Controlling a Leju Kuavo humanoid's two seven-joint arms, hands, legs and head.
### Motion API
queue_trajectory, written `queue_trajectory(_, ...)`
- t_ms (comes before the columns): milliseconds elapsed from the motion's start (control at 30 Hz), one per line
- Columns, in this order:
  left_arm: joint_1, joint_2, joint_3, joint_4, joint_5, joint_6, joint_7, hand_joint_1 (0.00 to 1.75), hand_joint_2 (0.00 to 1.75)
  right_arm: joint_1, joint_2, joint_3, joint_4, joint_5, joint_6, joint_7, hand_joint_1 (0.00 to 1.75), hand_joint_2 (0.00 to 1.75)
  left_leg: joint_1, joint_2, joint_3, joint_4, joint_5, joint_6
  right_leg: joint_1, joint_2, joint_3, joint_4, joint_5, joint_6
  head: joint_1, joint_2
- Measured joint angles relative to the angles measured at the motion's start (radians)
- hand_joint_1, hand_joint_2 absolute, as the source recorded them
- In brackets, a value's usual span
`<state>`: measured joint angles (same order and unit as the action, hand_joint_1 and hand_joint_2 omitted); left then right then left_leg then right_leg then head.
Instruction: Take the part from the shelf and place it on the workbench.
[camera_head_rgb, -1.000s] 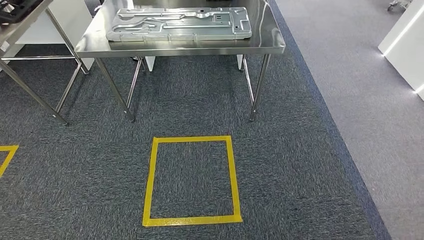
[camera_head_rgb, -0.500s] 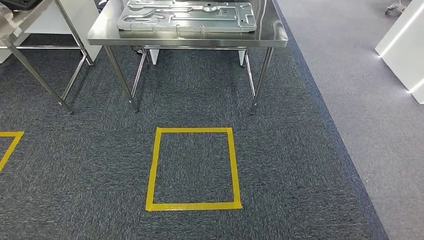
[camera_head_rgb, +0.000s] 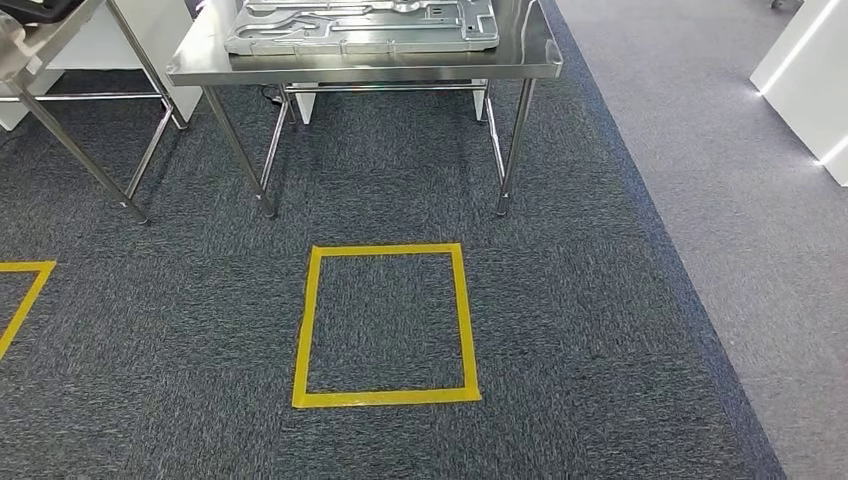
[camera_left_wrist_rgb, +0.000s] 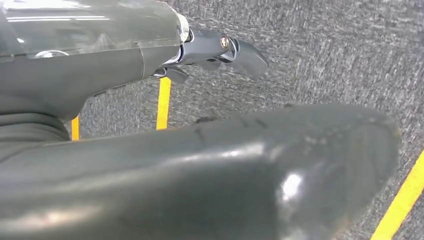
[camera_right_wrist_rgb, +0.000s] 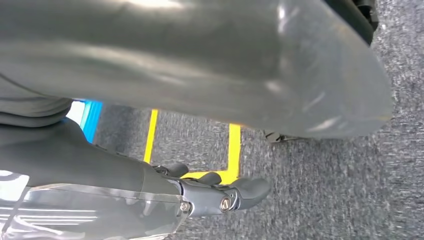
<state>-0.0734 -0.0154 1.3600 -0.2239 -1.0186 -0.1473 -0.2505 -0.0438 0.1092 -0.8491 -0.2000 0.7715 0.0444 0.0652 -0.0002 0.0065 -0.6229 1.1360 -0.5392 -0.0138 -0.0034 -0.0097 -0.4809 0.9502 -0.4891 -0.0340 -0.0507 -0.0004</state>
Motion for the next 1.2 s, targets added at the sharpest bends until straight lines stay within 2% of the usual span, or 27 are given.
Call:
queue_trajectory(33, 0.001, 0.001, 0.0, 0.0, 0.0, 0.0, -0.002, 0.0, 0.0, 0.001, 0.001, -0.002, 0.0, 0.0, 0.0, 0.0, 0.0, 0.0, 0.002, 0.0, -0.029, 0.074, -0.034, -0.004, 0.001, -0.001, -0.004, 0.002, 0.002, -0.002, 0.0, 0.0)
queue_trajectory(67, 0.002, 0.001, 0.0, 0.0, -0.001, 0.0, -0.003, 0.0, 0.0, 0.003, 0.002, -0.003, 0.001, 0.0, 0.0, 0.0, 0.0, 0.0, 0.004, 0.0, -0.048, 0.127, -0.052, -0.007, 0.002, -0.002, -0.008, 0.005, 0.003, -0.002, 0.0, 0.0)
queue_trajectory(100, 0.003, 0.001, 0.0, 0.0, -0.001, 0.0, -0.003, 0.0, 0.0, 0.004, 0.002, -0.005, 0.001, -0.001, 0.0, 0.0, 0.0, 0.0, 0.006, 0.0, -0.05, 0.144, -0.05, -0.009, 0.003, -0.002, -0.012, 0.009, 0.003, -0.002, 0.0, 0.0)
queue_trajectory(133, 0.004, 0.002, 0.0, 0.0, -0.001, 0.0, -0.003, 0.0, 0.0, 0.005, 0.003, -0.006, 0.001, -0.001, 0.0, 0.0, 0.0, 0.0, 0.007, 0.0, -0.031, 0.118, -0.028, -0.01, 0.003, -0.002, -0.015, 0.013, 0.003, -0.001, 0.0, 0.0)
queue_trajectory(200, 0.003, 0.003, -0.001, 0.0, -0.001, -0.001, -0.003, 0.0, 0.0, 0.005, 0.005, -0.006, 0.001, -0.001, 0.0, 0.0, 0.0, 0.0, 0.01, 0.0, 0.05, -0.024, 0.032, -0.007, 0.003, -0.001, -0.018, 0.021, 0.001, 0.002, 0.0, 0.0)
queue_trajectory(233, 0.002, 0.005, -0.003, 0.0, -0.001, -0.001, -0.003, 0.0, 0.0, 0.005, 0.006, -0.006, 0.001, -0.001, 0.0, 0.0, 0.0, 0.0, 0.009, 0.0, 0.087, -0.089, 0.051, -0.004, 0.004, 0.0, -0.02, 0.024, 0.001, 0.006, 0.0, 0.0)
queue_trajectory(267, 0.001, 0.006, -0.005, 0.0, -0.001, -0.001, -0.003, 0.0, 0.0, 0.005, 0.006, -0.006, 0.001, -0.001, 0.0, 0.0, 0.0, 0.0, 0.007, 0.0, 0.11, -0.132, 0.059, 0.001, 0.005, 0.0, -0.021, 0.027, 0.0, 0.011, 0.0, 0.0)
queue_trajectory(333, 0.0, 0.007, -0.008, 0.0, -0.001, -0.001, -0.001, 0.0, 0.0, 0.004, 0.007, -0.007, 0.001, -0.001, 0.0, 0.0, 0.0, 0.0, 0.002, -0.001, 0.117, -0.152, 0.059, 0.011, 0.006, 0.001, -0.025, 0.029, 0.003, 0.022, 0.0, 0.0)
queue_trajectory(400, -0.001, 0.008, -0.009, 0.0, 0.001, -0.002, 0.003, 0.0, 0.0, 0.003, 0.007, -0.008, 0.001, -0.002, 0.0, 0.0, 0.0, 0.0, 0.005, -0.001, 0.113, -0.16, 0.064, 0.025, 0.007, 0.001, -0.031, 0.038, -0.003, 0.034, 0.0, 0.0)
queue_trajectory(467, -0.002, 0.008, -0.009, 0.0, 0.002, -0.004, 0.006, 0.0, 0.0, 0.002, 0.007, -0.011, 0.001, -0.002, 0.002, 0.0, 0.0, 0.0, 0.009, -0.002, 0.108, -0.168, 0.072, 0.038, 0.006, 0.005, -0.062, 0.104, -0.05, 0.042, 0.0, 0.0)
queue_trajectory(533, -0.003, 0.008, -0.01, 0.0, 0.002, -0.005, 0.007, 0.0, 0.0, 0.002, 0.007, -0.014, 0.001, -0.001, 0.007, 0.002, 0.0, 0.0, 0.006, -0.005, 0.099, -0.167, 0.077, 0.045, 0.002, 0.007, -0.126, 0.241, -0.122, 0.046, 0.0, 0.0)
queue_trajectory(567, -0.003, 0.008, -0.01, 0.0, 0.002, -0.006, 0.006, 0.0, 0.0, 0.002, 0.006, -0.015, 0.001, 0.0, 0.01, 0.004, 0.0, 0.0, 0.004, -0.009, 0.095, -0.166, 0.079, 0.046, 0.0, 0.007, -0.154, 0.3, -0.144, 0.047, 0.0, 0.0)
queue_trajectory(600, -0.003, 0.008, -0.01, 0.0, 0.002, -0.007, 0.005, 0.0, 0.0, 0.002, 0.006, -0.016, 0.001, 0.001, 0.013, 0.005, 0.0, 0.0, 0.003, -0.013, 0.092, -0.165, 0.08, 0.045, -0.001, 0.008, -0.166, 0.328, -0.145, 0.048, 0.0, 0.0)
queue_trajectory(633, -0.003, 0.008, -0.01, 0.0, 0.002, -0.008, 0.003, 0.0, 0.0, 0.003, 0.005, -0.017, 0.001, 0.003, 0.015, 0.006, 0.0, 0.0, 0.002, -0.02, 0.09, -0.163, 0.082, 0.044, -0.002, 0.008, -0.157, 0.313, -0.126, 0.047, 0.0, 0.0)
queue_trajectory(667, -0.003, 0.008, -0.01, 0.0, 0.002, -0.009, 0.001, 0.0, 0.0, 0.003, 0.004, -0.018, 0.001, 0.005, 0.017, 0.007, 0.0, 0.0, 0.002, -0.028, 0.089, -0.16, 0.082, 0.043, -0.002, 0.013, -0.128, 0.258, -0.09, 0.045, 0.0, 0.0)
queue_trajectory(733, -0.004, 0.006, -0.011, 0.0, 0.002, -0.011, -0.002, 0.0, 0.0, 0.005, 0.001, -0.019, 0.001, 0.016, 0.018, 0.008, 0.0, 0.0, 0.001, -0.044, 0.086, -0.153, 0.083, 0.039, -0.002, 0.044, -0.055, 0.111, -0.028, 0.038, 0.0, 0.0)
queue_trajectory(767, -0.005, 0.005, -0.011, 0.0, 0.002, -0.011, -0.002, 0.0, 0.0, 0.005, -0.001, -0.019, 0.001, 0.026, 0.019, 0.009, 0.0, 0.0, 0.0, -0.051, 0.083, -0.151, 0.084, 0.036, -0.001, 0.056, -0.032, 0.063, -0.013, 0.036, 0.0, 0.0)
queue_trajectory(800, -0.006, 0.004, -0.012, 0.0, 0.001, -0.011, -0.002, 0.0, 0.0, 0.004, -0.002, -0.018, 0.001, 0.038, 0.019, 0.01, 0.0, 0.0, 0.001, -0.058, 0.078, -0.149, 0.087, 0.03, 0.0, 0.064, -0.024, 0.04, -0.009, 0.033, 0.0, 0.0)
queue_trajectory(867, -0.006, 0.003, -0.013, 0.0, 0.0, -0.012, -0.002, 0.0, 0.0, 0.001, -0.004, -0.012, 0.001, 0.065, 0.02, 0.016, 0.0, 0.0, 0.001, -0.074, 0.071, -0.152, 0.094, 0.017, 0.001, 0.051, -0.025, 0.035, -0.005, 0.026, 0.0, 0.0)
queue_trajectory(933, -0.004, 0.002, -0.014, 0.0, -0.004, -0.012, 0.003, 0.0, 0.0, 0.0, -0.007, 0.0, 0.001, 0.087, 0.02, 0.026, 0.0, 0.0, 0.002, -0.067, 0.059, -0.132, 0.08, 0.008, -0.003, 0.03, -0.023, 0.023, 0.004, 0.013, 0.0, 0.0)
queue_trajectory(967, -0.005, 0.001, -0.014, 0.0, -0.007, -0.012, 0.006, 0.0, 0.0, 0.0, -0.009, 0.005, 0.001, 0.095, 0.021, 0.031, 0.0, 0.0, 0.002, -0.055, 0.041, -0.095, 0.057, 0.005, -0.004, 0.019, -0.023, 0.017, 0.008, 0.008, 0.0, 0.0)
queue_trajectory(1033, -0.006, 0.0, -0.016, 0.001, -0.014, -0.014, 0.015, 0.0, 0.0, 0.002, -0.013, 0.012, 0.001, 0.105, 0.022, 0.038, 0.0, 0.0, 0.007, -0.028, -0.018, 0.035, -0.011, -0.003, -0.002, -0.004, -0.025, 0.016, 0.01, 0.003, 0.0, 0.0)
queue_trajectory(1067, -0.006, -0.001, -0.017, 0.001, -0.018, -0.014, 0.021, 0.0, 0.0, 0.003, -0.015, 0.015, 0.001, 0.108, 0.023, 0.041, 0.0, 0.0, 0.009, -0.022, -0.047, 0.1, -0.036, -0.007, 0.0, -0.015, -0.026, 0.016, 0.01, 0.003, 0.0, 0.0)
queue_trajectory(1100, -0.005, -0.002, -0.018, 0.001, -0.024, -0.015, 0.029, 0.0, 0.0, 0.004, -0.016, 0.018, 0.001, 0.109, 0.022, 0.043, 0.0, 0.0, 0.011, -0.018, -0.063, 0.138, -0.045, -0.01, 0.001, -0.026, -0.027, 0.018, 0.01, 0.003, 0.0, 0.0)
queue_trajectory(1133, -0.003, -0.004, -0.02, 0.002, -0.031, -0.016, 0.038, 0.0, 0.0, 0.004, -0.017, 0.02, 0.001, 0.11, 0.021, 0.044, 0.0, 0.0, 0.013, -0.015, -0.059, 0.136, -0.034, -0.012, 0.002, -0.037, -0.028, 0.019, 0.009, 0.004, 0.0, 0.0)
queue_trajectory(1167, -0.001, -0.005, -0.023, 0.002, -0.038, -0.017, 0.048, 0.0, 0.0, 0.004, -0.019, 0.021, 0.001, 0.11, 0.02, 0.045, 0.0, 0.0, 0.014, -0.009, -0.034, 0.091, -0.007, -0.013, 0.001, -0.047, -0.028, 0.02, 0.008, 0.005, 0.0, 0.0)
queue_trajectory(1200, -0.001, -0.006, -0.027, 0.002, -0.046, -0.016, 0.061, 0.0, 0.0, 0.003, -0.02, 0.022, 0.001, 0.112, 0.019, 0.047, 0.0, 0.0, 0.015, 0.006, 0.008, 0.016, 0.027, -0.013, 0.001, -0.057, -0.026, 0.022, 0.006, 0.008, 0.0, 0.0)
